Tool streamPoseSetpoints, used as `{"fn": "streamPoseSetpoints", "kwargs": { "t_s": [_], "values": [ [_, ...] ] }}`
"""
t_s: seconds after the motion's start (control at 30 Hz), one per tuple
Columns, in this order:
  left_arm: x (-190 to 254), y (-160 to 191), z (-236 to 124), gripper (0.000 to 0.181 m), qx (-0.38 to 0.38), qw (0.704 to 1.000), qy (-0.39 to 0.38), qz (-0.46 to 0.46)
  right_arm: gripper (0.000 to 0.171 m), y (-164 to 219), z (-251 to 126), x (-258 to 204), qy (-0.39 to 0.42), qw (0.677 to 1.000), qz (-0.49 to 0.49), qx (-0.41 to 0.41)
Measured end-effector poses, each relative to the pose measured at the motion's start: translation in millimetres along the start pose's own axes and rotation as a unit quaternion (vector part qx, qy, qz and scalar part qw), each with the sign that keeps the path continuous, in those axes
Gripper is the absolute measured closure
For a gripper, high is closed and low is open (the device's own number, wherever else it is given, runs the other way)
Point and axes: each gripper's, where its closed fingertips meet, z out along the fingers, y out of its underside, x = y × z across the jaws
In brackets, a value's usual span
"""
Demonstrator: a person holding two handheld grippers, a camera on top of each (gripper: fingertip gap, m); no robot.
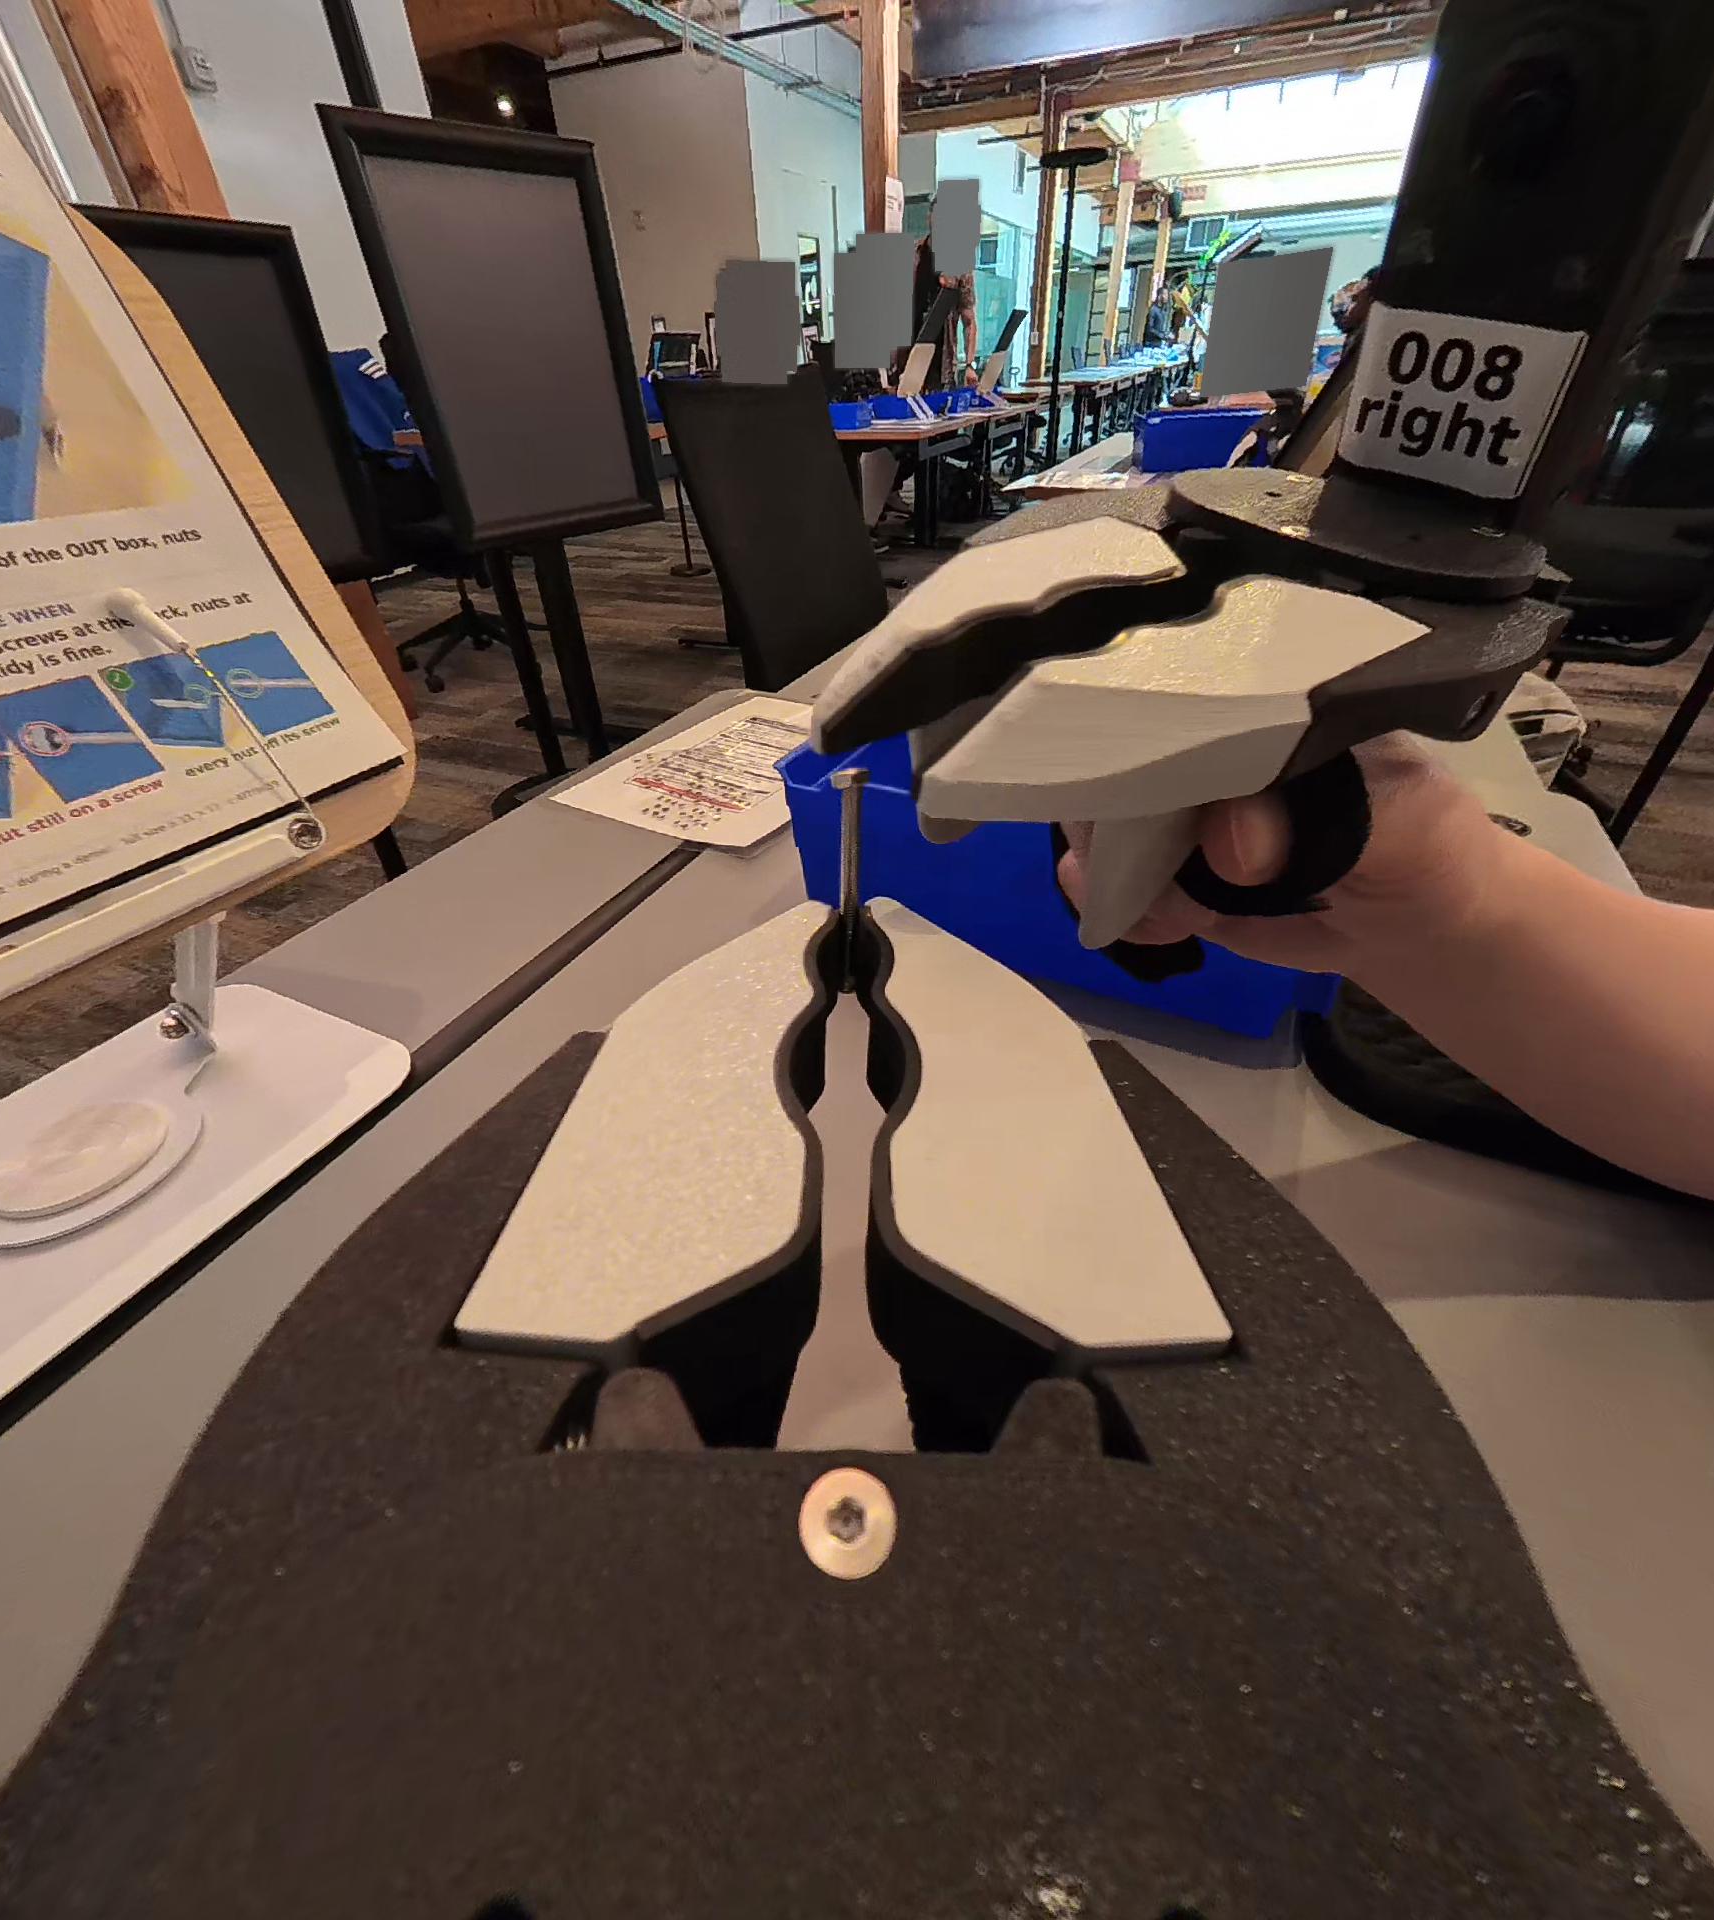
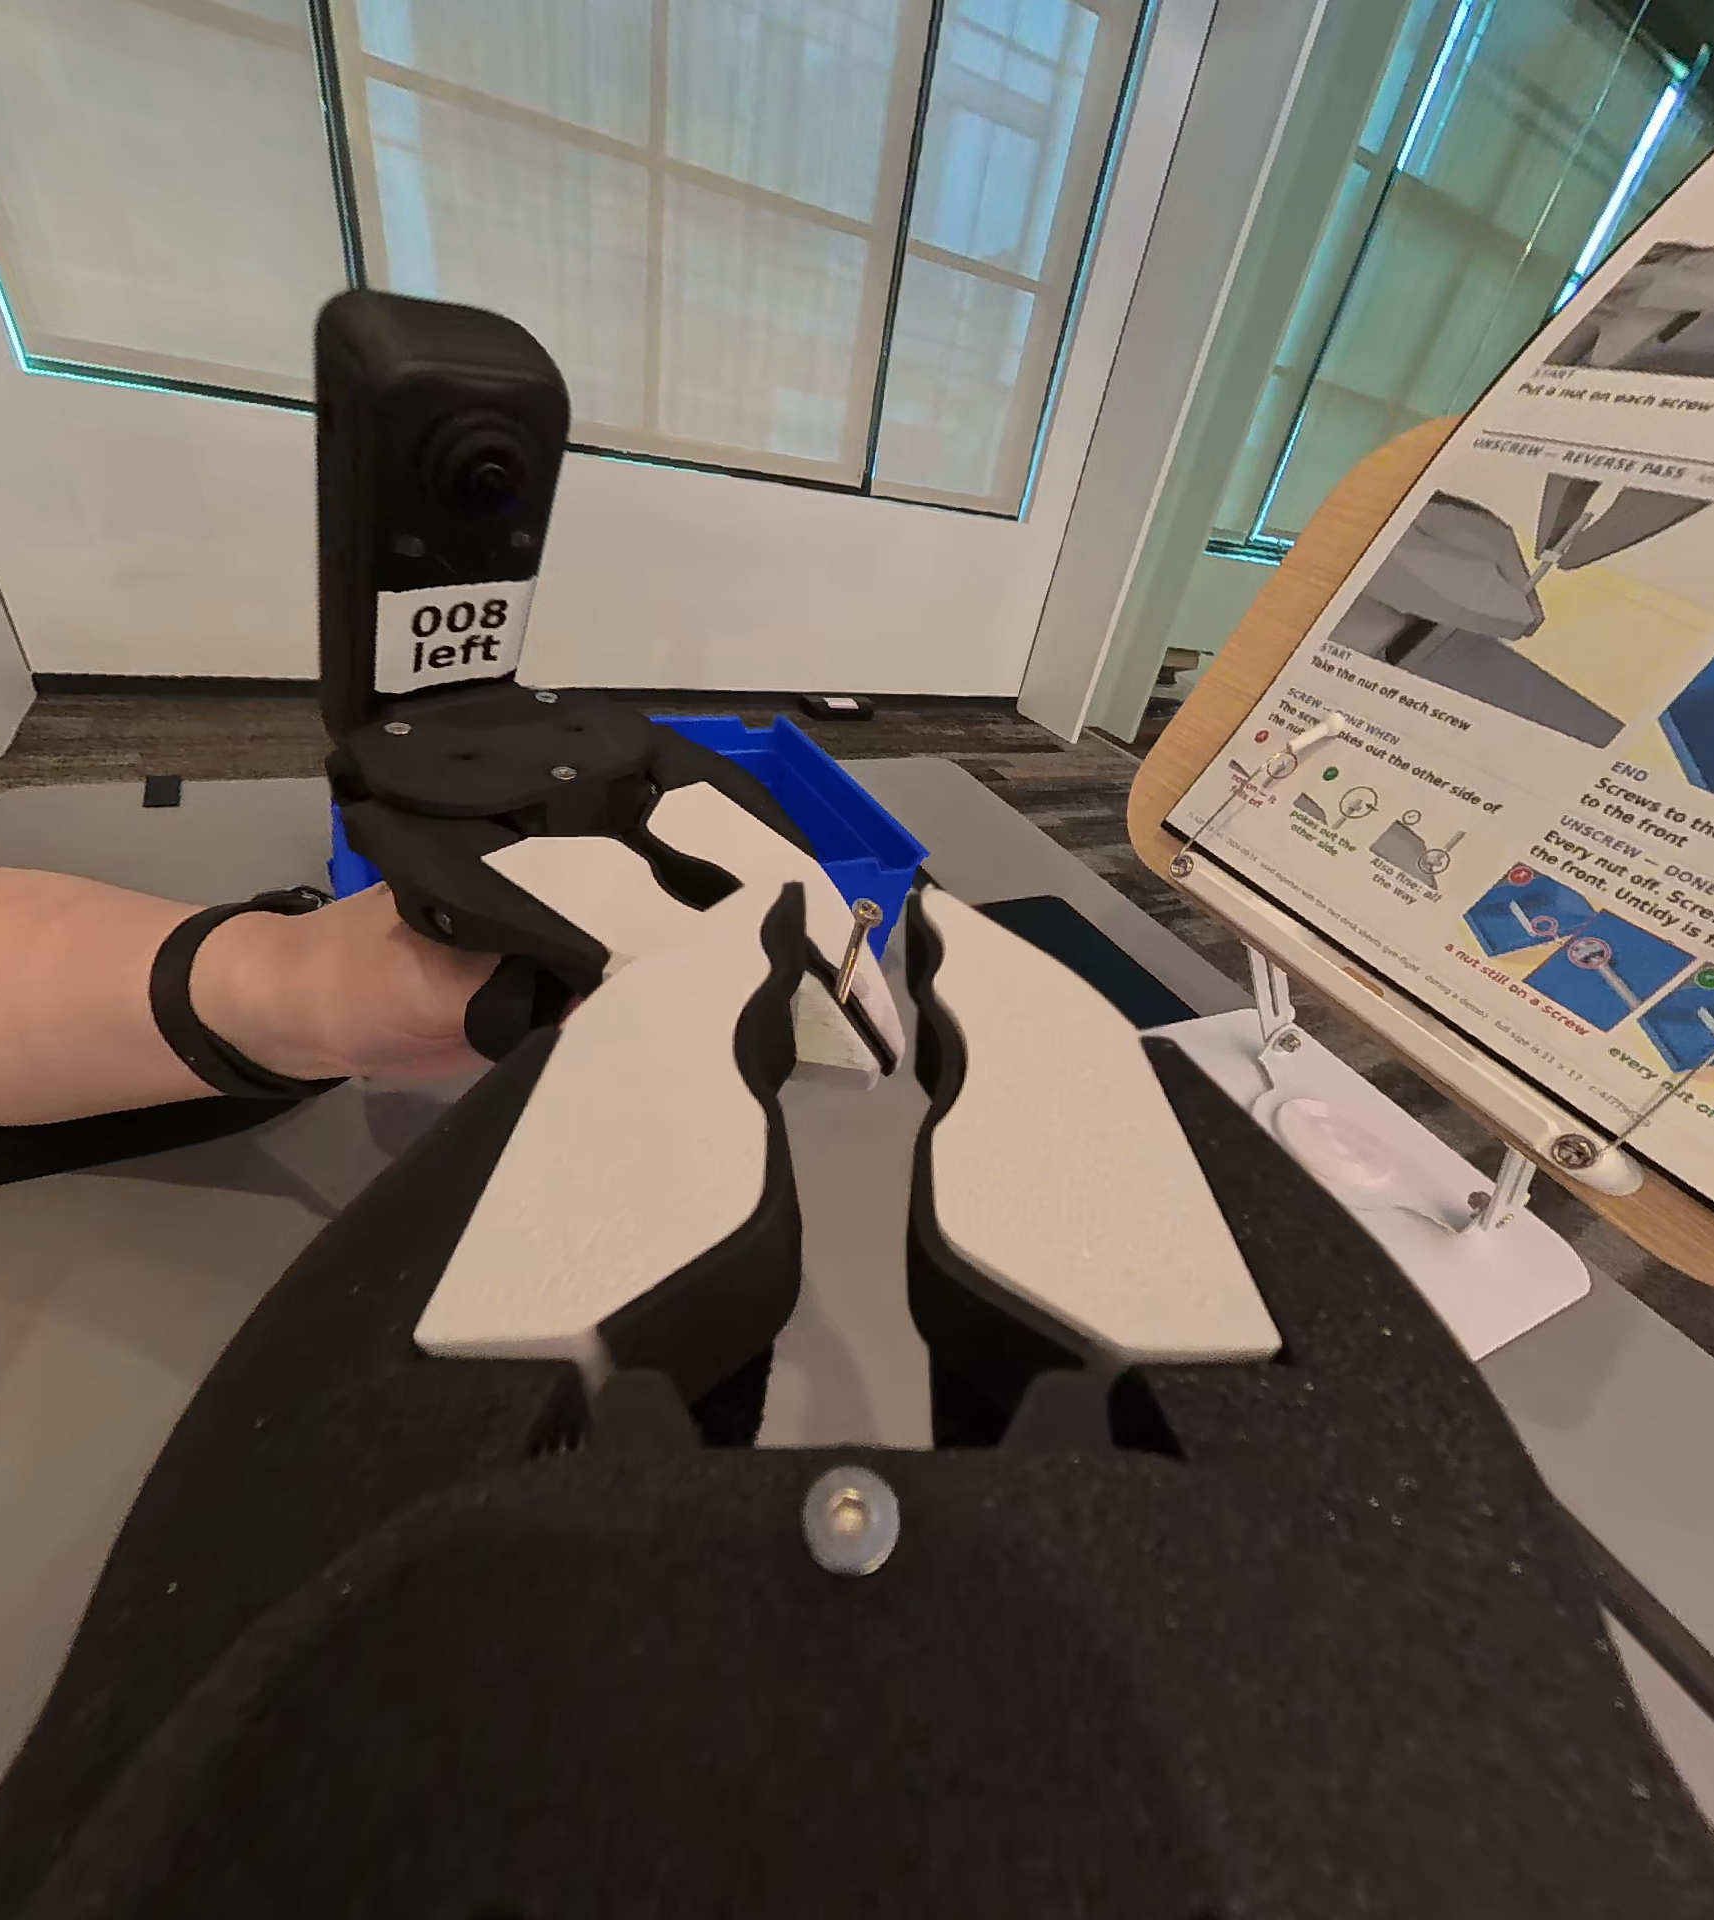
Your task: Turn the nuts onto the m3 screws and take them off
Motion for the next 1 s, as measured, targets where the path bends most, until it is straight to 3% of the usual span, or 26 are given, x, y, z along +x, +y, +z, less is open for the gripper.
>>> {"fn": "streamPoseSetpoints", "kwargs": {
  "t_s": [0.2, 0.43, 1.0],
  "values": [
    [23.2, -12.8, -3.9, 0.180, 0.044, 0.993, 0.103, -0.030, 0.140, -12.3, -18.3, -13.1, -0.090, 0.995, -0.034, 0.024],
    [54.0, -21.4, -10.7, 0.180, 0.077, 0.974, 0.211, -0.040, 0.140, -26.7, -38.8, -26.8, -0.192, 0.978, 0.015, 0.082],
    [64.8, -23.7, -13.6, 0.180, 0.078, 0.970, 0.228, -0.016, 0.146, -24.1, -36.6, -49.8, -0.237, 0.969, -0.013, 0.076]
  ]
}}
